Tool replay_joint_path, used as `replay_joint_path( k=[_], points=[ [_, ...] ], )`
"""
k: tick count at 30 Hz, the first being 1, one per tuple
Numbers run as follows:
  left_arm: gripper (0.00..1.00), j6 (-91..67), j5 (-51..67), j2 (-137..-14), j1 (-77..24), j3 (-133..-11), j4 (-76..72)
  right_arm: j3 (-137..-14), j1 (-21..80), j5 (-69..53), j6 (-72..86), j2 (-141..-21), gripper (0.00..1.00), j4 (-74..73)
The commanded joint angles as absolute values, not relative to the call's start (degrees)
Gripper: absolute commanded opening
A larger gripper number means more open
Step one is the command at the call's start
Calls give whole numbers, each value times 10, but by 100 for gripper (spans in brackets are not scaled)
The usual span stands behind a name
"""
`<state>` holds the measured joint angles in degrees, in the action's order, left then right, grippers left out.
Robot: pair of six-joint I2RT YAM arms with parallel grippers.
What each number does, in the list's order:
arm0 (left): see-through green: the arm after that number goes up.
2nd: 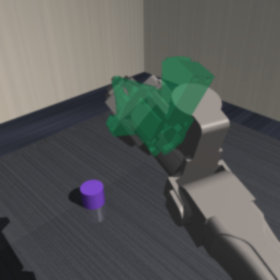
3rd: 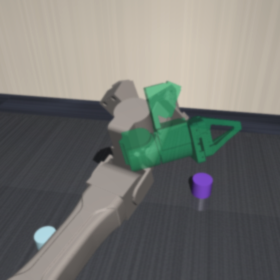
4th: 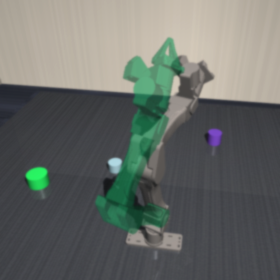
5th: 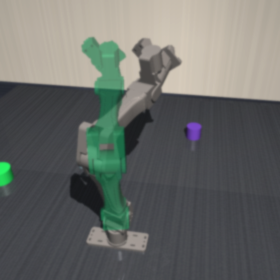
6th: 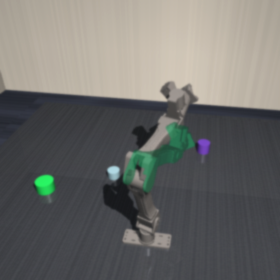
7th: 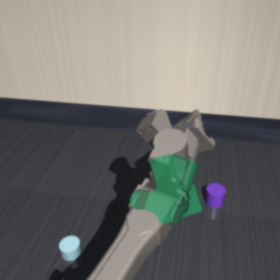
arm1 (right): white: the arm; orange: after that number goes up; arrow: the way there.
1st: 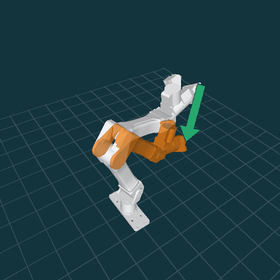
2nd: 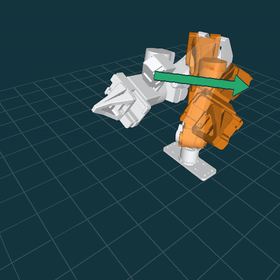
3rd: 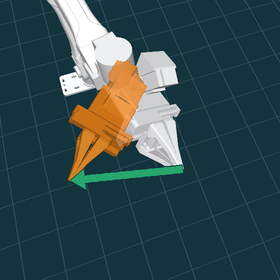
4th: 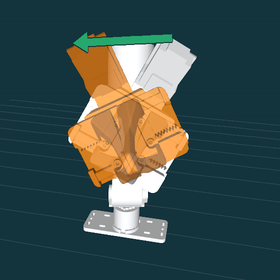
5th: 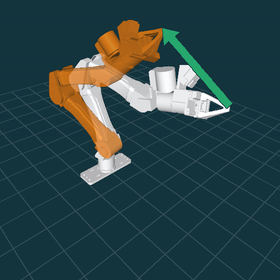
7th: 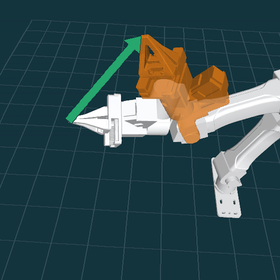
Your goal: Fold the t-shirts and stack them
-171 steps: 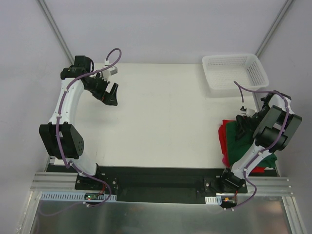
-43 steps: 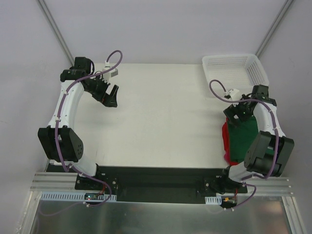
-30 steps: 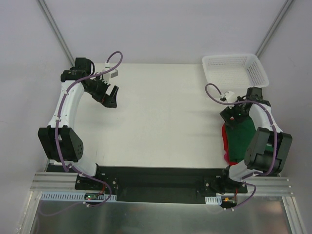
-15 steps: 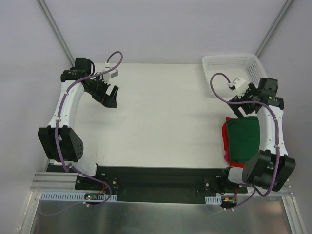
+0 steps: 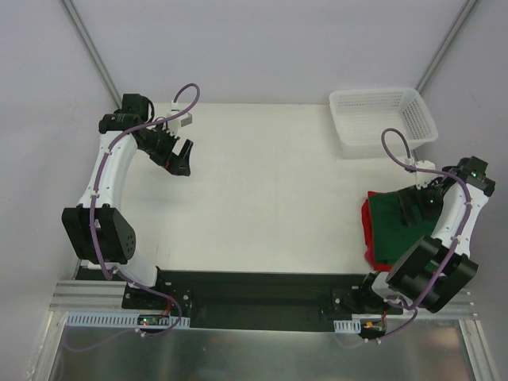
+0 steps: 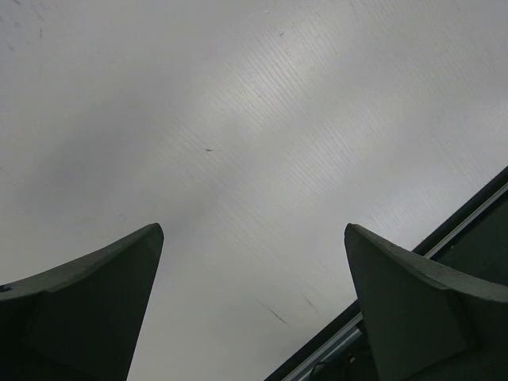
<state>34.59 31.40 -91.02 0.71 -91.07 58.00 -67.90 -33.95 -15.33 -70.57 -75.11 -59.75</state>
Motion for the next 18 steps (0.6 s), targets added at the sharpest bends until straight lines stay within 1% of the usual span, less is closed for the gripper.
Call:
replay_joint_path(
  k=[1, 5, 12, 18],
  points=[
    [99, 356, 333, -890, 4, -922, 587, -672, -384, -141, -672, -762, 96, -648],
    [99, 355, 336, -891, 4, -925, 587, -671, -409, -136, -680, -756, 96, -677],
    [99, 353, 337, -889, 3, -925, 587, -657, -453, -132, -733, -706, 96, -731],
    [99, 354, 341, -888, 2, -920, 587, -614, -507, -132, -768, -663, 96, -728]
  ],
)
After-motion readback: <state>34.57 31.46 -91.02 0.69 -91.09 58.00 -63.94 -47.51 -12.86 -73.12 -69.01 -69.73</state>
